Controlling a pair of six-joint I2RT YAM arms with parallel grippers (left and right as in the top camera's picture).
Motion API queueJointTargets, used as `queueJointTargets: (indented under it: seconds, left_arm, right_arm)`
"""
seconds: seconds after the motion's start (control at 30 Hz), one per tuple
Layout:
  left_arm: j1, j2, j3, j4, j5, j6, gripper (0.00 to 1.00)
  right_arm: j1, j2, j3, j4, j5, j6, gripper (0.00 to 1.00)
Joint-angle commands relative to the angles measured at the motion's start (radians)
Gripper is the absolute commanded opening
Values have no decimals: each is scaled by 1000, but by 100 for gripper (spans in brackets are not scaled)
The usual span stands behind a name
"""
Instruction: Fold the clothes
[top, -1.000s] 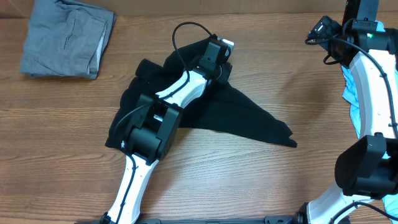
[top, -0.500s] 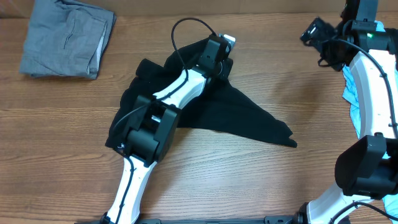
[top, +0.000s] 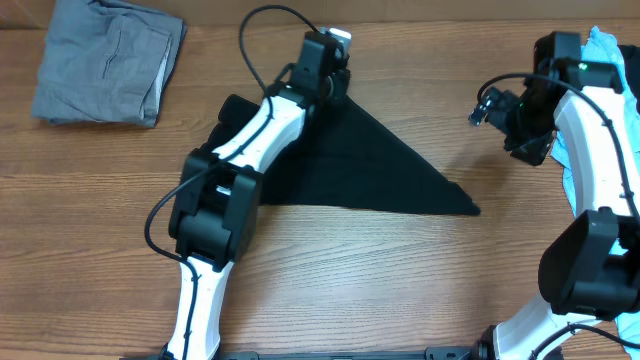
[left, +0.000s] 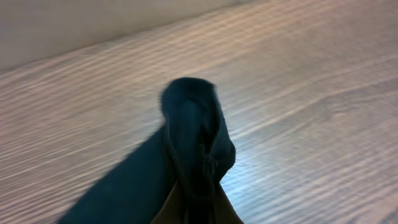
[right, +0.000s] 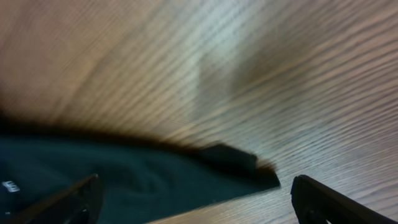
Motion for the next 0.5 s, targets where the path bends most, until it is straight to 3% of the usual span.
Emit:
queueJointTargets:
  seconds: [0.0,0.23,0.47]
  left_arm:
    - [24,-124,22,6,-8,-6,4]
    - [49,-225,22,-25,-10,1,4]
    - [55,-258,22,-80,-10,1,4]
  right_arm:
    - [3,-8,-78,70,-75,-18,100]
    - [28,-8,-241,303,-188,-18,100]
    - [42,-6,-306,385,-187,-18,100]
